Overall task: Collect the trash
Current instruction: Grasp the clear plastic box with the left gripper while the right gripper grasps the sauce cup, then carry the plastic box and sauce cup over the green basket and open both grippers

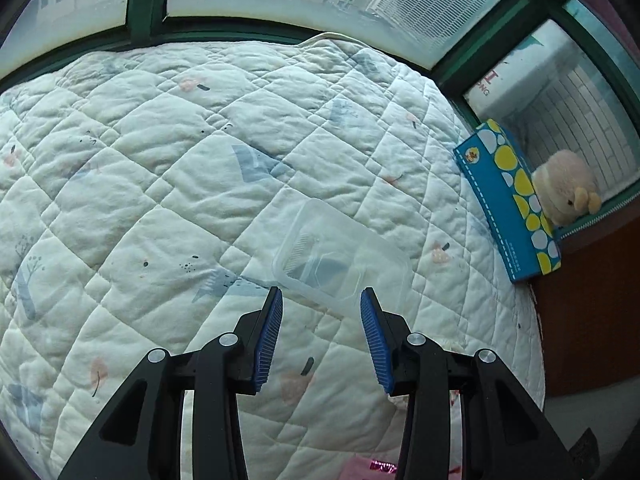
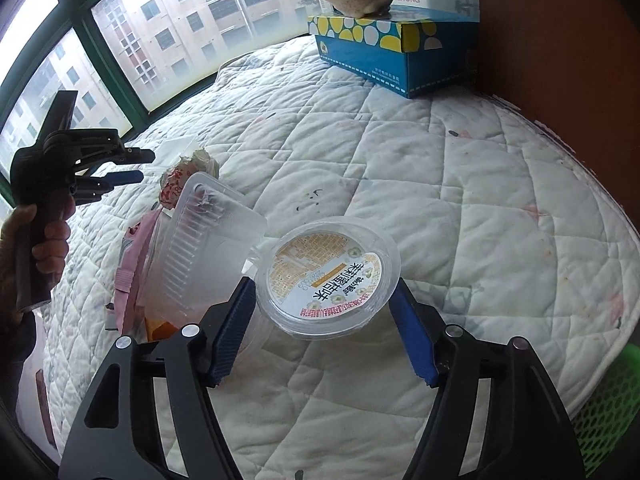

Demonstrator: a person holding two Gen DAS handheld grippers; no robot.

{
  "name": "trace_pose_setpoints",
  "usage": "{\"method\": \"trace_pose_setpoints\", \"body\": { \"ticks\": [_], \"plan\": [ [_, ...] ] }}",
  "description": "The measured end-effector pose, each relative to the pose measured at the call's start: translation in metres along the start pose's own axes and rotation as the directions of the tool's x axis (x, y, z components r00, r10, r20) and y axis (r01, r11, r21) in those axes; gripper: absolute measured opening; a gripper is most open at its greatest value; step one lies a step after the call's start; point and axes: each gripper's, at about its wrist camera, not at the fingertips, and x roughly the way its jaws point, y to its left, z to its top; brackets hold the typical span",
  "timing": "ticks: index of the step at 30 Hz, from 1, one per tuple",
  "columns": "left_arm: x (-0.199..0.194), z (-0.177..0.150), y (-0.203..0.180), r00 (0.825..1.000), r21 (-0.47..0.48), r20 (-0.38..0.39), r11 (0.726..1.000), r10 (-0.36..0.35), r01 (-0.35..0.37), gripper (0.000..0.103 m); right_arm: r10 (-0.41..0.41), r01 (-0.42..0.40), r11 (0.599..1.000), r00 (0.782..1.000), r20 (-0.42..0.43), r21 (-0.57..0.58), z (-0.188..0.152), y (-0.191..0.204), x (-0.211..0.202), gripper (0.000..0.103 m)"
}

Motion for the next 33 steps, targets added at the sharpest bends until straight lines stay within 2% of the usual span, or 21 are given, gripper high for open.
{"method": "trace_pose_setpoints", "body": {
  "ticks": [4, 7, 11, 16, 20, 33],
  "plan": [
    [0.014, 0.006, 0.009, 1.0, -0.068, -0.019, 0.998, -0.005, 0.003, 0.04, 0.0, 0.0, 1.0, 1.0, -0.001, -0.006, 0.003, 0.001, 0.002, 0.069],
    [0.017, 0.009, 0.009, 1.0, -0.086, -0.016, 0.996, -0.007, 0.005, 0.04, -0.006, 0.006, 1.0, 1.0, 0.003, -0.013, 0.004, 0.002, 0.003, 0.067],
    [0.021, 0.011, 0.011, 0.999, -0.103, -0.029, 0.995, -0.018, 0.015, 0.018, -0.014, 0.014, 1.0, 1.0, 0.024, -0.017, 0.002, 0.004, -0.002, 0.066],
    [0.014, 0.008, 0.014, 0.999, -0.119, -0.02, 0.992, -0.042, 0.039, 0.011, -0.009, 0.01, 1.0, 0.999, 0.048, -0.018, -0.001, 0.007, -0.013, 0.066],
    [-0.005, 0.007, 0.016, 0.997, -0.123, -0.003, 0.99, -0.072, 0.071, 0.006, -0.002, 0.002, 1.0, 0.998, 0.065, -0.008, -0.006, 0.007, -0.026, 0.066],
    [-0.103, -0.019, -0.004, 0.987, -0.027, 0.071, 0.989, -0.147, 0.149, 0.006, -0.024, 0.021, 0.999, 0.992, 0.127, 0.026, -0.034, 0.006, -0.084, 0.066]
  ]
}}
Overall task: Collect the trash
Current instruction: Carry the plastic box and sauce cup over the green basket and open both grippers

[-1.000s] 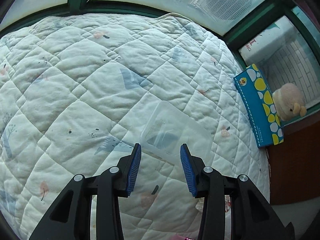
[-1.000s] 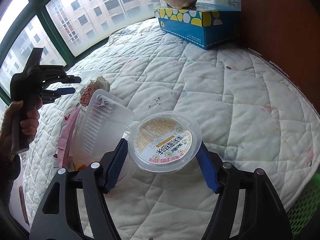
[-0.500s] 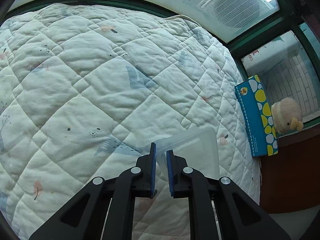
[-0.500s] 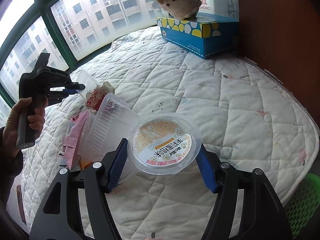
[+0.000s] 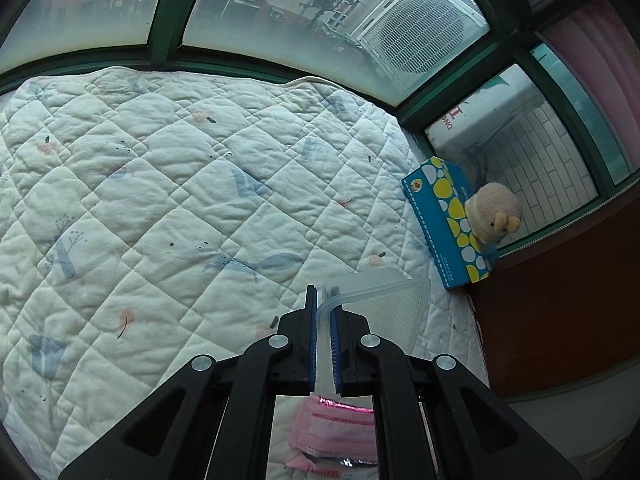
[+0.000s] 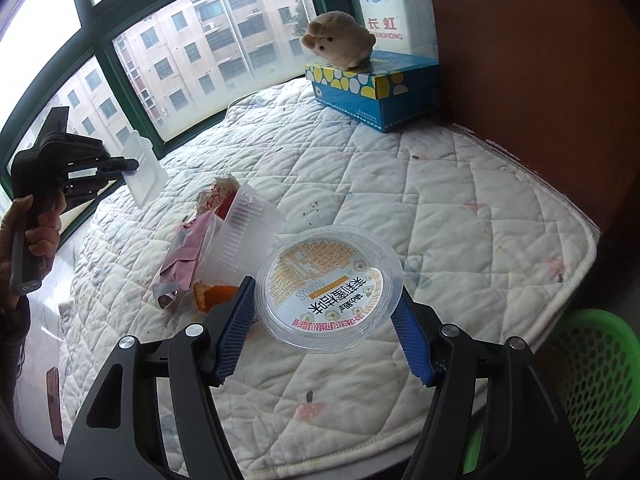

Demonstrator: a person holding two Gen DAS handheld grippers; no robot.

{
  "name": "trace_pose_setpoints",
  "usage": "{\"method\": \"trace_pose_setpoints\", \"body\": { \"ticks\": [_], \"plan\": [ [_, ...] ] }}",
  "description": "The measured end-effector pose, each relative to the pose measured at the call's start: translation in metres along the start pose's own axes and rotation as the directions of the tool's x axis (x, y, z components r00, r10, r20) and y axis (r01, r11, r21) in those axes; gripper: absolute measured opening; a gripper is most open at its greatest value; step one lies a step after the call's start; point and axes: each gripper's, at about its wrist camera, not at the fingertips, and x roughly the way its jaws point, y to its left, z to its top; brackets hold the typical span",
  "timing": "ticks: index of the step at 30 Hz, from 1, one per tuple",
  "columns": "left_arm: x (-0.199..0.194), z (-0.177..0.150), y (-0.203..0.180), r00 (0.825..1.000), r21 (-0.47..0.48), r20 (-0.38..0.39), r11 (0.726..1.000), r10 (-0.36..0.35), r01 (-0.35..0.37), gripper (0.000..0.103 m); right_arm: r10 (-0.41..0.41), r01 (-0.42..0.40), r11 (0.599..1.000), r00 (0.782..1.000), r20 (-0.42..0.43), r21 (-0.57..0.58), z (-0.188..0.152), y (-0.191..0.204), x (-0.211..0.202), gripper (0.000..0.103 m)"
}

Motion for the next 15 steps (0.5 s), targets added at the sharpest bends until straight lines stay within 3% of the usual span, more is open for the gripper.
{"method": "trace_pose_setpoints", "body": {
  "ticks": [5, 15],
  "plan": [
    [-0.027, -0.024, -0.023, 0.999, 0.059, -0.009, 0.997, -0.042, 0.042, 0.006, -0.026, 0.025, 0.999, 0.999, 0.019, 0.021, -0.013, -0.01, -0.024, 0.066],
    [-0.044, -0.1, -0.083, 0.984, 0.189, -0.111, 0.969, -0.138, 0.157, 0.006, -0.111, 0.108, 0.99, 0.993, 0.036, 0.094, -0.056, -0.054, -0.071, 0.066]
  ]
}}
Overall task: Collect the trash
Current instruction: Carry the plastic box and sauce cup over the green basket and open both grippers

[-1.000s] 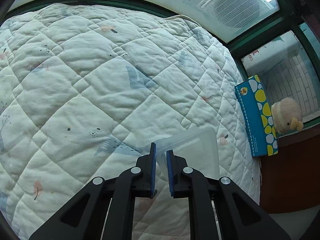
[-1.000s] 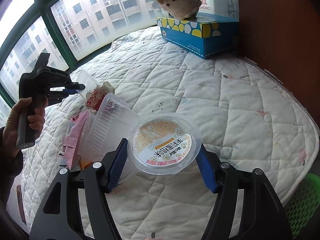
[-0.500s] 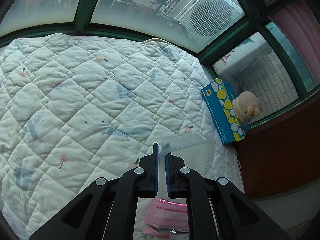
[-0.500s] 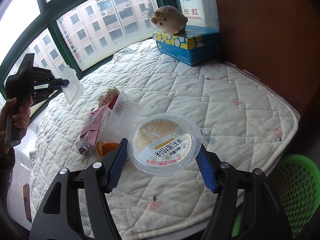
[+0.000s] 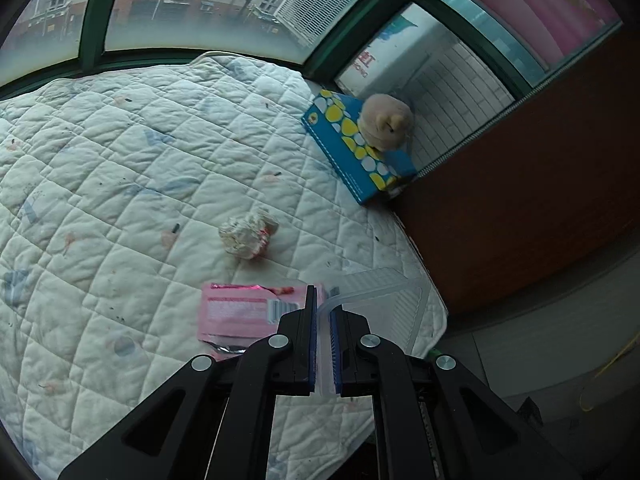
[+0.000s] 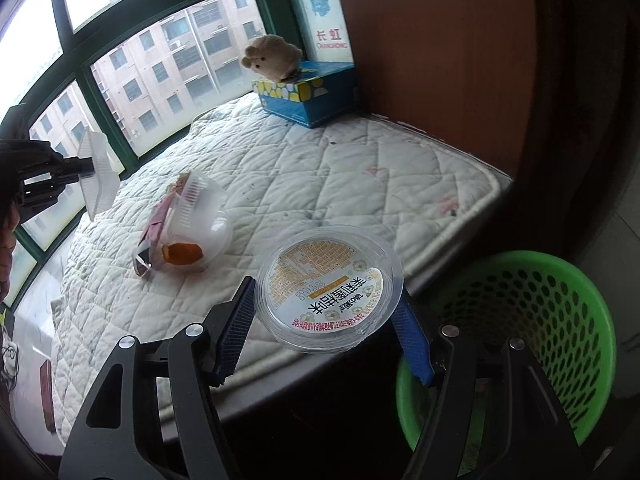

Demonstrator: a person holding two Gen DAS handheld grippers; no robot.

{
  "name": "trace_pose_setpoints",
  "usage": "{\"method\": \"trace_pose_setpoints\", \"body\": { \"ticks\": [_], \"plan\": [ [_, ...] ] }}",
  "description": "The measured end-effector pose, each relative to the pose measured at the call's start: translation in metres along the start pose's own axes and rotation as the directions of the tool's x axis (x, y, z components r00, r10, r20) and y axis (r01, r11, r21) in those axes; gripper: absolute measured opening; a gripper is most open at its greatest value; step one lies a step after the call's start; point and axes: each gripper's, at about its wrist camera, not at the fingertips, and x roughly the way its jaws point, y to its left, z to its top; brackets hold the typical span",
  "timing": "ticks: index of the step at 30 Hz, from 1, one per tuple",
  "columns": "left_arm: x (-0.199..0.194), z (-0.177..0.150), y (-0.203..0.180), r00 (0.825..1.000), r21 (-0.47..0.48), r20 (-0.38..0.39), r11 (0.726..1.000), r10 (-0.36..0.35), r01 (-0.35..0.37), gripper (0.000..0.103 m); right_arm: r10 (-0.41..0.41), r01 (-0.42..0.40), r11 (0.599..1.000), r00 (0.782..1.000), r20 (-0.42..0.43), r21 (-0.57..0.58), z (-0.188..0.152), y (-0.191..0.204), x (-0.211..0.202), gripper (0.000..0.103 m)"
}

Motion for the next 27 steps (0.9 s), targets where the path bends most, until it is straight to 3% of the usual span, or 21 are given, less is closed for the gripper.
{"method": "trace_pose_setpoints", "body": {
  "ticks": [6, 13, 27],
  "plan": [
    [0.018, -0.037, -0.052, 0.995, 0.085, -0.072, 0.993, -0.074, 0.08, 0.006, -0.082, 0.082, 0.995, 0.997, -0.008, 0.05, -0.024, -0.044, -0.021, 0.066],
    [0.062, -0.081, -0.112, 0.973, 0.161, -0.193, 0.975, -0.122, 0.154, 0.006, -0.167, 0.169, 0.977, 0.986, -0.03, 0.129, -0.047, -0.095, -0.04, 0.066],
    [0.149, -0.147, -0.194, 0.94, 0.287, -0.335, 0.943, -0.067, 0.17, 0.006, -0.217, 0.223, 0.949, 0.975, -0.049, 0.225, -0.074, -0.149, -0.064, 0.068]
  ]
}}
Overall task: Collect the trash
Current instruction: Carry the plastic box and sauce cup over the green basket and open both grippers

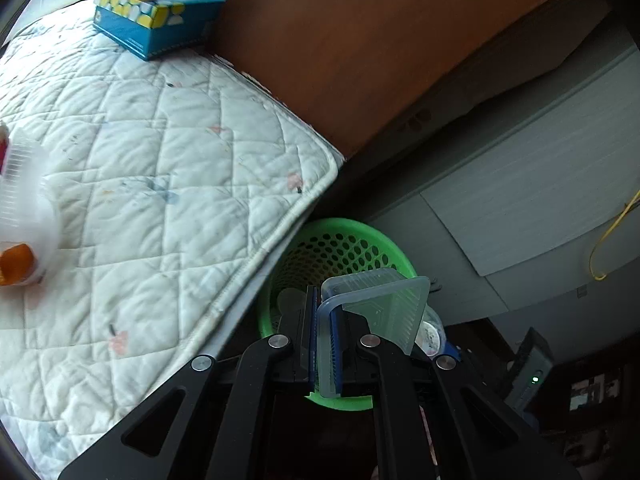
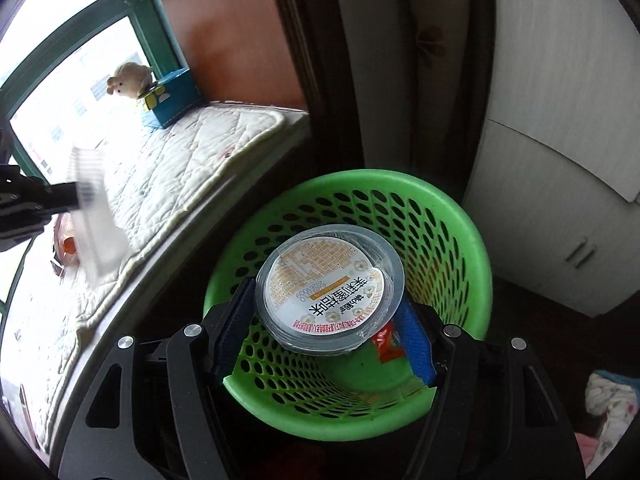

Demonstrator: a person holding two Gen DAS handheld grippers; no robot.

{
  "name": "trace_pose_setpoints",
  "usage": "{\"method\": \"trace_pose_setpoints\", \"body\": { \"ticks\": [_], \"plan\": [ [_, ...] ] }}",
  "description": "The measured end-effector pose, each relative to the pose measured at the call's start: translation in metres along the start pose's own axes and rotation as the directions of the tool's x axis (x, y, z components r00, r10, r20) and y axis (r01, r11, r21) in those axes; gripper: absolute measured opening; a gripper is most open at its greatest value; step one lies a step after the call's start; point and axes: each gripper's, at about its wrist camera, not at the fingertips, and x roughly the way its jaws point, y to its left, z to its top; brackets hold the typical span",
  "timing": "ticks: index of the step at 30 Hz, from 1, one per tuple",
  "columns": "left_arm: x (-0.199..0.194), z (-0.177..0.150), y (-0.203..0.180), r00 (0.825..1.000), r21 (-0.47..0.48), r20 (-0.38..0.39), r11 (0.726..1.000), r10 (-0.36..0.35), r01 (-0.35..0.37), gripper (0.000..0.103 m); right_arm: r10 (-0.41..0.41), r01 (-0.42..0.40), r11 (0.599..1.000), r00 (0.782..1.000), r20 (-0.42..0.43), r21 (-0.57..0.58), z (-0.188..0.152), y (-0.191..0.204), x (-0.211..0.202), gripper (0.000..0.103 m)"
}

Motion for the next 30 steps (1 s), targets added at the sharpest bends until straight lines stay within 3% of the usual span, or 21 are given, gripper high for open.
{"method": "trace_pose_setpoints", "body": {
  "ticks": [18, 30],
  "plan": [
    [0.081, -0.013, -0.02, 0.993, 0.002, -0.116, 1.0, 0.028, -0.028, 0.006, 0.02, -0.025, 0.997, 0.998, 0.061, 0.071, -0.004, -0.032, -0.024, 0.074],
    [0.103, -0.029, -0.025, 0.986, 0.016, -0.164, 1.0, 0.007, -0.005, 0.027, 0.03, -0.035, 0.997, 0.997, 0.064, 0.064, -0.007, -0.03, -0.029, 0.074]
  ]
}}
